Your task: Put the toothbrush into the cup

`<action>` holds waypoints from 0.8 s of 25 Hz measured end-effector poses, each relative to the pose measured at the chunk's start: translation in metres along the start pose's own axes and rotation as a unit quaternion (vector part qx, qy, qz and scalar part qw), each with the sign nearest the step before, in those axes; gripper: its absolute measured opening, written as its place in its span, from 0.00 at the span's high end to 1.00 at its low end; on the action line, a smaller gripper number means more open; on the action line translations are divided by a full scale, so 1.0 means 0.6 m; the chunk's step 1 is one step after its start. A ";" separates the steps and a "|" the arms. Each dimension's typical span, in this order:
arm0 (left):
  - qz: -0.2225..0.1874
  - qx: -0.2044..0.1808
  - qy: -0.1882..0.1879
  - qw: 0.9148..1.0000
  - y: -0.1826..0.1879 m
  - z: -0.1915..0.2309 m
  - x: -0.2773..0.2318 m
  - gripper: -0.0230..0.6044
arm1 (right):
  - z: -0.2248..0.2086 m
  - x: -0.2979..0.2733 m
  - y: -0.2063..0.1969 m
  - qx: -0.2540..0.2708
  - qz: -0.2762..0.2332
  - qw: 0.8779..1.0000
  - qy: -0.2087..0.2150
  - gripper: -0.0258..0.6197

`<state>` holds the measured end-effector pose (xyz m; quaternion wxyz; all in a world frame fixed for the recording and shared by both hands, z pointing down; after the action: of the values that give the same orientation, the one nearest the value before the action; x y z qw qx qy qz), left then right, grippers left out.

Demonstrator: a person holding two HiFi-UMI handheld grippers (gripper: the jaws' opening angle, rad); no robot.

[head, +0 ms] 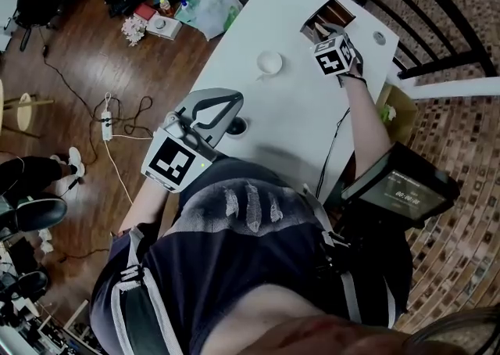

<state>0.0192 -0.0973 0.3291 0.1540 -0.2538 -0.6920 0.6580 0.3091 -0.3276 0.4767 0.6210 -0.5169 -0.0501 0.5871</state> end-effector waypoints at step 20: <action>-0.035 -0.009 -0.028 0.999 0.014 0.049 -0.057 0.97 | -0.011 0.056 0.112 -0.070 -0.055 0.996 0.016 0.86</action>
<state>0.0324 -0.1406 0.3221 0.1555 -0.2122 -0.7107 0.6525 0.2780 -0.3203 0.4084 0.6157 -0.5649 -0.1095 0.5384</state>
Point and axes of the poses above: the fingertips, and each gripper's own axes: x backward along the fingers, z to its left, y out of its top, the point moved 10 cm from there along x, backward along the fingers, and after that the axes turned 10 degrees about -z, right-handed, at the moved point
